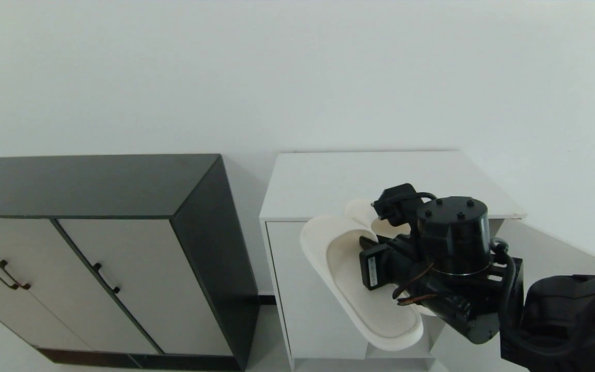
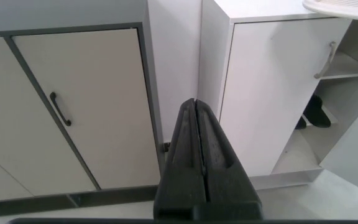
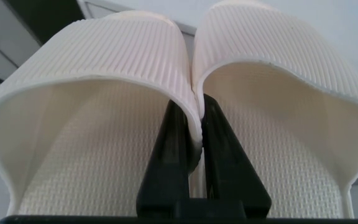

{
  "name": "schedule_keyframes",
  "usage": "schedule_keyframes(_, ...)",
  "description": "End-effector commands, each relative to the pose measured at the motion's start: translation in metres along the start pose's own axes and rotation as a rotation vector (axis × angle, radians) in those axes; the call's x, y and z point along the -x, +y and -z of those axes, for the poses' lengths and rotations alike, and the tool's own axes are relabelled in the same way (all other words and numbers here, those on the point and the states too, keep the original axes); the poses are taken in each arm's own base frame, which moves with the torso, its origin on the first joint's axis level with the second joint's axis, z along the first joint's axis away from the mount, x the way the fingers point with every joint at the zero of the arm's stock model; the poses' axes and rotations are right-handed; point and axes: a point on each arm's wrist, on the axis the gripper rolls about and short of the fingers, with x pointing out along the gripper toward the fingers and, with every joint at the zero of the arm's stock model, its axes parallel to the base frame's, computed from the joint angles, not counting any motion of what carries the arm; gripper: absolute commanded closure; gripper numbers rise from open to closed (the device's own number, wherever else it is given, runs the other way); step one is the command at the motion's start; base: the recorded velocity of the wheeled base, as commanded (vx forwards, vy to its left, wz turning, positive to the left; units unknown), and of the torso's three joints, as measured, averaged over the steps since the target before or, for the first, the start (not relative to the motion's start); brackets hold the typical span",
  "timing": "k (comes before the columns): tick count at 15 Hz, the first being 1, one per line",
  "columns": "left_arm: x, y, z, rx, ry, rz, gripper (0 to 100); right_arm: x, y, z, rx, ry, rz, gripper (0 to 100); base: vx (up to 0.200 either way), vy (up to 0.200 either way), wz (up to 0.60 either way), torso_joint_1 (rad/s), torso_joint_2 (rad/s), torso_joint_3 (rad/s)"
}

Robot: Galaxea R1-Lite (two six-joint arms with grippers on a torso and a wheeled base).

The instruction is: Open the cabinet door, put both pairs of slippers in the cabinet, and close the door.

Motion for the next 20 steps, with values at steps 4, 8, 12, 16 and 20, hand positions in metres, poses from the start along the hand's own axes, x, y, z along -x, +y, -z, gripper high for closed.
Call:
schedule_keyframes(4, 0.0000, 0.0000, 0.0000, 0.000, 0.000, -0.001, 100, -0.0011, 0.0003, 0.0023, 0.005, 0.007, 0.001, 100, 0.000, 0.000, 0.00, 0.000, 0.00, 0.000)
schedule_keyframes(8, 0.0000, 0.0000, 0.0000, 0.000, 0.000, -0.001, 100, -0.0011, 0.0003, 0.0023, 0.005, 0.007, 0.001, 100, 0.000, -0.100, 0.00, -0.001, 0.00, 0.000)
schedule_keyframes(12, 0.0000, 0.0000, 0.0000, -0.002, 0.000, -0.001, 100, 0.0004, -0.0004, 0.0016, 0.004, 0.006, 0.002, 100, 0.000, -0.200, 0.00, 0.005, 0.00, 0.002)
schedule_keyframes(16, 0.0000, 0.0000, 0.0000, -0.002, 0.000, -0.001, 100, 0.0020, -0.0011, 0.0012, 0.005, 0.005, 0.000, 100, 0.000, -0.200, 0.00, 0.002, 0.00, 0.001)
schedule_keyframes(20, 0.0000, 0.0000, 0.0000, -0.002, 0.000, -0.001, 100, 0.0035, -0.0008, 0.0030, 0.008, 0.010, -0.002, 100, 0.000, -0.200, 0.00, 0.004, 0.00, 0.005)
